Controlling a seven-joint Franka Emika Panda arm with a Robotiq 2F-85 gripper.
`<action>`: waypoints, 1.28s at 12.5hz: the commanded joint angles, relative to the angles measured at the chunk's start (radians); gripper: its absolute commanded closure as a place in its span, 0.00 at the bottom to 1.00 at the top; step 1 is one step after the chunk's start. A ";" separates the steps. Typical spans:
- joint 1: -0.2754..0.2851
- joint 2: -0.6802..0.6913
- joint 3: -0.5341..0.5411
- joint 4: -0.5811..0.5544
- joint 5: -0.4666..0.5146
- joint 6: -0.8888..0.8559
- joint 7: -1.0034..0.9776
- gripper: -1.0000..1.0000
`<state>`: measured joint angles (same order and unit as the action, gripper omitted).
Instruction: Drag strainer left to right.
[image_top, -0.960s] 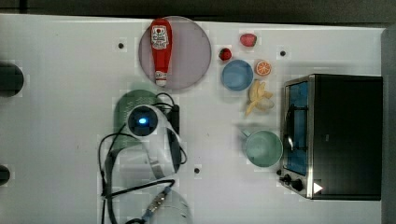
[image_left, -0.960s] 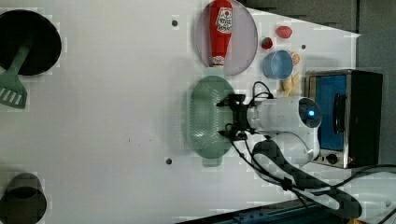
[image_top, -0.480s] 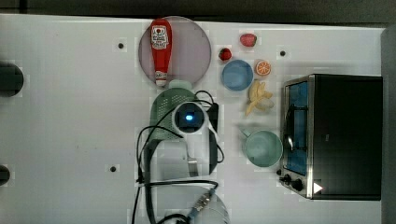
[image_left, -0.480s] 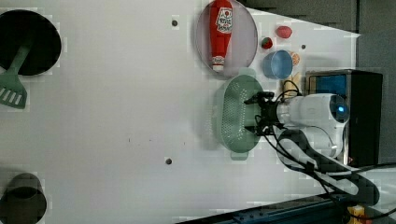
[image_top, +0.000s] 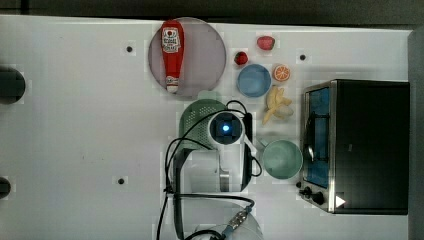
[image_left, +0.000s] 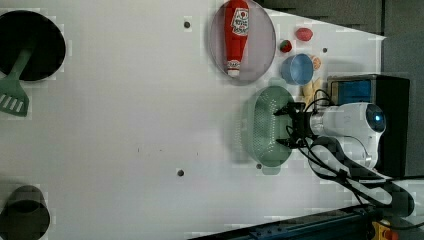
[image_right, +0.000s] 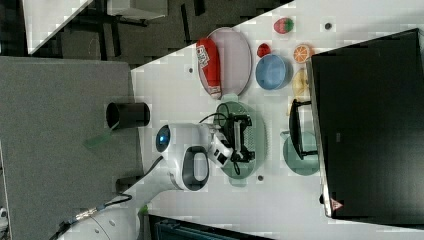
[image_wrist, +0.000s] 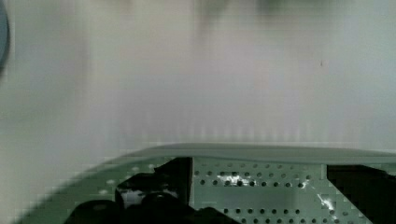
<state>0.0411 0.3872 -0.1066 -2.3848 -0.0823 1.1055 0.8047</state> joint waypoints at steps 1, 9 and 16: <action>-0.024 -0.012 -0.050 0.014 -0.007 0.013 -0.095 0.00; -0.025 -0.209 -0.002 0.035 -0.003 -0.108 -0.678 0.00; -0.023 -0.521 0.041 0.280 0.001 -0.743 -0.725 0.00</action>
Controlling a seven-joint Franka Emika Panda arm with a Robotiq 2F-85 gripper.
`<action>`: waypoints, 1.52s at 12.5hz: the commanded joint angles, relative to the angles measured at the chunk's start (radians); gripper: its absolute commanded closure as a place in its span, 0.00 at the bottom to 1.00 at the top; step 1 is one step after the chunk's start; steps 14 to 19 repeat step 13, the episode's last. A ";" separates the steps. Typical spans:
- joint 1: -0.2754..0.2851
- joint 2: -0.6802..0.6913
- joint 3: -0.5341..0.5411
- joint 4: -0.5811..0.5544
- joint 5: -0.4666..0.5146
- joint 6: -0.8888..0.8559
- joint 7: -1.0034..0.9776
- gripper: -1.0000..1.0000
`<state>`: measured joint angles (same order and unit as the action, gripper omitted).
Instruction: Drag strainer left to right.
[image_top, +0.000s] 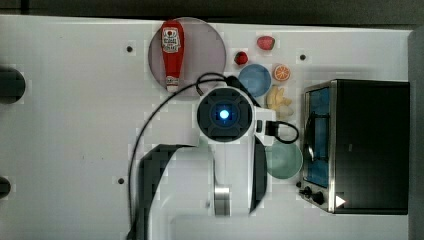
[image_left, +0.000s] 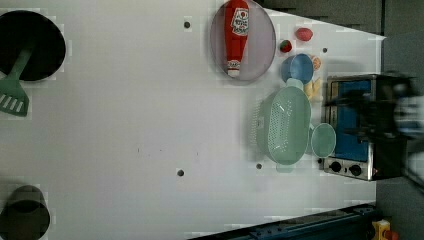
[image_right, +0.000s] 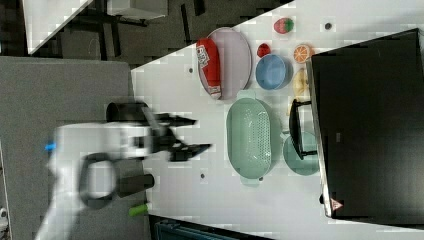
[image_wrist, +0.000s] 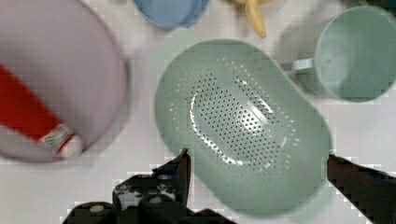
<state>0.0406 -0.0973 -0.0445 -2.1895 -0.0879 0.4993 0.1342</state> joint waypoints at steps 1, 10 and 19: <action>-0.022 -0.069 -0.019 0.126 0.015 -0.231 -0.056 0.00; -0.020 -0.227 -0.020 0.201 0.064 -0.457 -0.144 0.00; -0.020 -0.225 -0.017 0.201 0.064 -0.457 -0.144 0.00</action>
